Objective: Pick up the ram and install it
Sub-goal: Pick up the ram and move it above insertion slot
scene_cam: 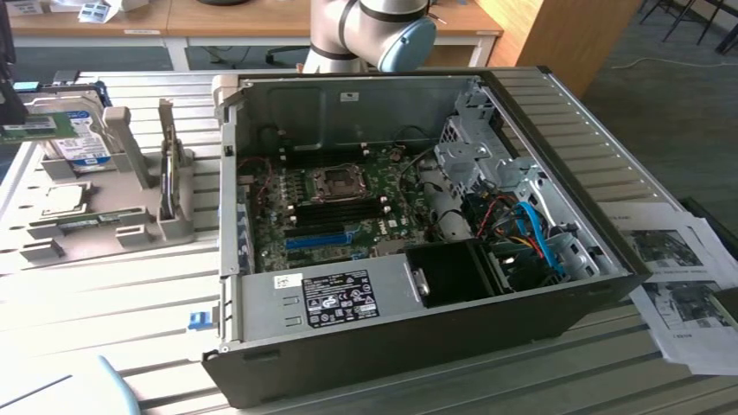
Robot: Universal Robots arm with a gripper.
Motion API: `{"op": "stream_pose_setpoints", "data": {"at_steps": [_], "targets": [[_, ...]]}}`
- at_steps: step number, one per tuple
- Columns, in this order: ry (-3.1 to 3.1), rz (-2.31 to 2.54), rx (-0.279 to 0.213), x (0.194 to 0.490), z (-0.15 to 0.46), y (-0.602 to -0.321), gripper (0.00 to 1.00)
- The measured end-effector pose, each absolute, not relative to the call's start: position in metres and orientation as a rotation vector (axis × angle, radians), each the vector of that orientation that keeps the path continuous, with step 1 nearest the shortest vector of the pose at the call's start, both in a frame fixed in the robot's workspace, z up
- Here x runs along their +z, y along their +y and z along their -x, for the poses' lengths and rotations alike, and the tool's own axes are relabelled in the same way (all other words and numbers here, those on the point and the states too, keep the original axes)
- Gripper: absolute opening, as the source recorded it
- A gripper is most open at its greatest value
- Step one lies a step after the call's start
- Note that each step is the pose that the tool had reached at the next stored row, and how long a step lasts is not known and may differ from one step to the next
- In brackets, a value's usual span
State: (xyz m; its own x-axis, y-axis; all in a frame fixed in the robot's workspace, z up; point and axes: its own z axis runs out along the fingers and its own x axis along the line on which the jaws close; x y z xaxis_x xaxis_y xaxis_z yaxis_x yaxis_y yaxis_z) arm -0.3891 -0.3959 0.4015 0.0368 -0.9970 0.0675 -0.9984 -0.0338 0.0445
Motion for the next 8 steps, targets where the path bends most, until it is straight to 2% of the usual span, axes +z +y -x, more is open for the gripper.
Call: {"op": "stream_pose_setpoints", "data": {"at_steps": [8], "targets": [[-2.127,-2.203,0.028,0.4056,0.3891,-0.3959,0.11]]}}
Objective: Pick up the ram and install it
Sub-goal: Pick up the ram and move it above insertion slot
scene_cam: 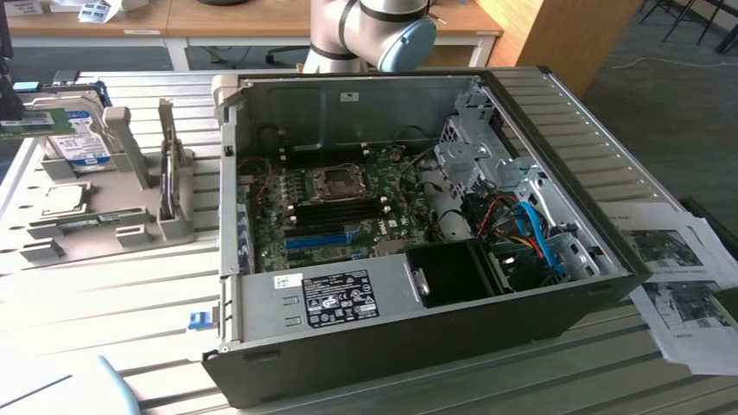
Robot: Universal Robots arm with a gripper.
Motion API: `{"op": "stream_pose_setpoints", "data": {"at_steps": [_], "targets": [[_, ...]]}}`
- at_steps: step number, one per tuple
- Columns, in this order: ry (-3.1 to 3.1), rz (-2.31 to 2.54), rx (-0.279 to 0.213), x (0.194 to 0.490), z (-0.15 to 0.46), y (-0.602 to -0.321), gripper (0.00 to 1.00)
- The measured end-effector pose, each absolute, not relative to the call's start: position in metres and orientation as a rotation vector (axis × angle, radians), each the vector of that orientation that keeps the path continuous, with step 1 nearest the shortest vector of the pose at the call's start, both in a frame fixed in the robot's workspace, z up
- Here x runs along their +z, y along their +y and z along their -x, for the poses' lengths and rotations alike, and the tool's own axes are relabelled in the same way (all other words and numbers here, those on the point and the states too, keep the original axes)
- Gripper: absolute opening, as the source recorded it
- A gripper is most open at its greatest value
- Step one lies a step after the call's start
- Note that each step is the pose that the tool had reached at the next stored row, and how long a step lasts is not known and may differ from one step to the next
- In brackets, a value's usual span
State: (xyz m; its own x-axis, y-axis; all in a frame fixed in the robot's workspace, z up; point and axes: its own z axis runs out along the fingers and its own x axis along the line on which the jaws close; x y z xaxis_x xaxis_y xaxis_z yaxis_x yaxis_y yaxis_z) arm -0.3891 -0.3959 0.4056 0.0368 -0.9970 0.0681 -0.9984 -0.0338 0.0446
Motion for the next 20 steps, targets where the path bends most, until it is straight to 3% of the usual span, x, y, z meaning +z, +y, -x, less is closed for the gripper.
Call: {"op": "stream_pose_setpoints", "data": {"at_steps": [20], "targets": [[-2.127,-2.203,0.028,0.406,0.375,-0.396,0.11]]}}
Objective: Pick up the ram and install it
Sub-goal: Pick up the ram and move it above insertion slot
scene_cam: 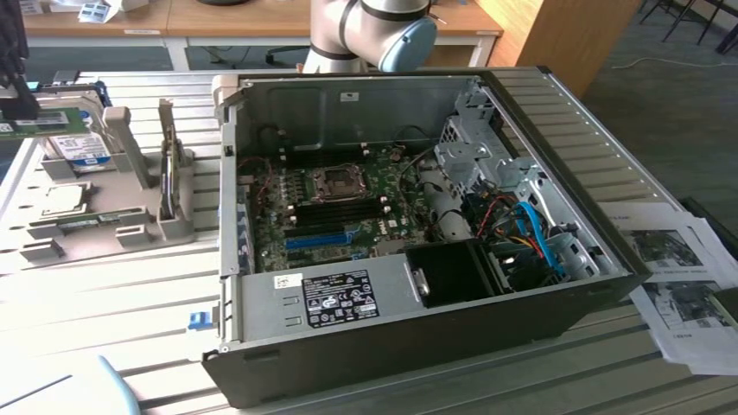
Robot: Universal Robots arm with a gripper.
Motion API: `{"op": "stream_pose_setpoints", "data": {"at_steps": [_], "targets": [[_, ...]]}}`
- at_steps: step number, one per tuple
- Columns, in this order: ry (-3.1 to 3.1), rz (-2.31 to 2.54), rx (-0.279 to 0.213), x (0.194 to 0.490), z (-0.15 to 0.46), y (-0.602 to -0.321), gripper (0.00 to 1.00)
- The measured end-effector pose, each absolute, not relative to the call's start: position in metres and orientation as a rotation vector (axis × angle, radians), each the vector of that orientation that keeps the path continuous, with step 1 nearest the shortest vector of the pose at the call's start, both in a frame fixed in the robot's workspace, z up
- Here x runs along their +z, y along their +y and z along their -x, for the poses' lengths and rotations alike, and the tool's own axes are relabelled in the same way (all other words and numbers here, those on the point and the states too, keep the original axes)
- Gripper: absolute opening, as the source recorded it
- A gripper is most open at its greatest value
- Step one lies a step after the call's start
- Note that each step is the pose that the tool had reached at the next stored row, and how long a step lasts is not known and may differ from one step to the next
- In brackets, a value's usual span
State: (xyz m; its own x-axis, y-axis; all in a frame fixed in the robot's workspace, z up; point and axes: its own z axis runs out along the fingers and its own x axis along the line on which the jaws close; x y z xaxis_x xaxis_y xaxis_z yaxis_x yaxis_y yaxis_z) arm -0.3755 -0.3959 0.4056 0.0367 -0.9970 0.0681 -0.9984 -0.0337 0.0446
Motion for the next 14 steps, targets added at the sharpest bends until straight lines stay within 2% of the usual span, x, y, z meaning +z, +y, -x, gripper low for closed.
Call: {"op": "stream_pose_setpoints", "data": {"at_steps": [14], "targets": [[-2.127,-2.203,0.028,0.406,0.352,-0.396,0.11]]}}
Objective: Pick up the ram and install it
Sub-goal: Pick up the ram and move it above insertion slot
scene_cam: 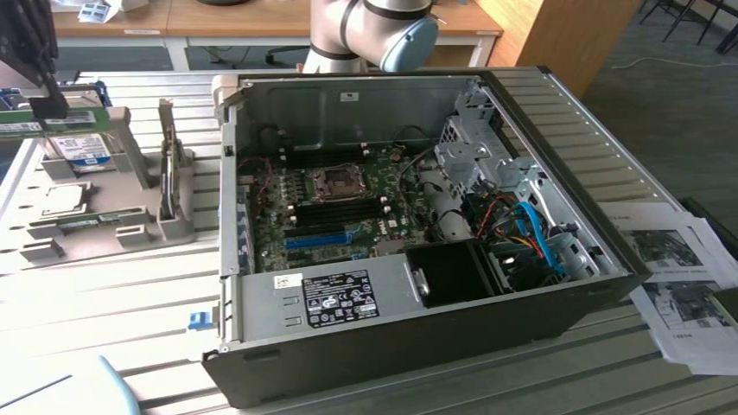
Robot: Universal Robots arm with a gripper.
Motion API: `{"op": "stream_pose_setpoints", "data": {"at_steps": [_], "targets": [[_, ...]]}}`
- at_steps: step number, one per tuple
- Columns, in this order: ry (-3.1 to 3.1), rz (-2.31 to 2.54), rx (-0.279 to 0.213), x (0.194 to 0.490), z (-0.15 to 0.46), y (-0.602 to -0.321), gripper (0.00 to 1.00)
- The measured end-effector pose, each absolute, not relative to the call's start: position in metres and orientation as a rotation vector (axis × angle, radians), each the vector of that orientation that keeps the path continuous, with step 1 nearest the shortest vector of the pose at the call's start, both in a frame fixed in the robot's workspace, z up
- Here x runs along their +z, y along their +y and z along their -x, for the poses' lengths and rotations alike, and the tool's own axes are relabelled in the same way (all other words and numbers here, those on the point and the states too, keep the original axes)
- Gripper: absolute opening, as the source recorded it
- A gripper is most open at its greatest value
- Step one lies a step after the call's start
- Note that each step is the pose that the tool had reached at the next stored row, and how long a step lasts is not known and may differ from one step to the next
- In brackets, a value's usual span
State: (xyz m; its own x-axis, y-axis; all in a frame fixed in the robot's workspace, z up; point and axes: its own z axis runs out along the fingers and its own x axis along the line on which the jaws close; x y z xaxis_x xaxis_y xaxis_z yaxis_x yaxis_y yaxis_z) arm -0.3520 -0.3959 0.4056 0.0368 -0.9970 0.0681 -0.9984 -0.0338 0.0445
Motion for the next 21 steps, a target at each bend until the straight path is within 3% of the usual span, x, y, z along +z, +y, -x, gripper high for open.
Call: {"op": "stream_pose_setpoints", "data": {"at_steps": [21], "targets": [[-2.127,-2.203,0.028,0.406,0.313,-0.396,0.11]]}}
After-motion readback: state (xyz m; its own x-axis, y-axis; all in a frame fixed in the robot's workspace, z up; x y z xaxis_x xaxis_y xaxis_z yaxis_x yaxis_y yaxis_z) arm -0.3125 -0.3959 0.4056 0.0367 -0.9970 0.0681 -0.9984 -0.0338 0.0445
